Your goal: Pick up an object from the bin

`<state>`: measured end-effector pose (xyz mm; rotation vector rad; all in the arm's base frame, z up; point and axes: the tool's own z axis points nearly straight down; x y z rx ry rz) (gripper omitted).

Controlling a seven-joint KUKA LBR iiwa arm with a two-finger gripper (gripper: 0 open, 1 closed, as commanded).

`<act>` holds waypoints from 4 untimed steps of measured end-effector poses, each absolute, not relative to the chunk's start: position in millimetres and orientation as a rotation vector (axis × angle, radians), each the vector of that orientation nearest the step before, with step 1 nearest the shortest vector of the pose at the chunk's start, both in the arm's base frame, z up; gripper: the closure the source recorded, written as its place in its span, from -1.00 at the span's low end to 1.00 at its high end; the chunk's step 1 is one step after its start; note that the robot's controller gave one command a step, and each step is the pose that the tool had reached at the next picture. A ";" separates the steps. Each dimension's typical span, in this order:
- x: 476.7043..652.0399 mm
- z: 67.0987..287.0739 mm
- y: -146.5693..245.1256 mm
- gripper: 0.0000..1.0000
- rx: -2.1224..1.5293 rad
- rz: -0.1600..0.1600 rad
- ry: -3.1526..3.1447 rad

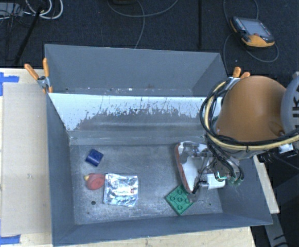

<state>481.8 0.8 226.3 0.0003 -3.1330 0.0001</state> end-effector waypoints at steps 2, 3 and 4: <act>483.9 100.2 -72.0 -1.00 0.329 0.000 -3.126; 488.8 104.1 -86.3 -1.00 0.396 0.000 -3.117; 487.2 68.9 -96.6 -1.00 0.408 -0.001 -3.119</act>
Offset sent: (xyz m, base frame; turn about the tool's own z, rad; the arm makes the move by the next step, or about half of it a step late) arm 0.0037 -0.0794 -0.1563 -0.1057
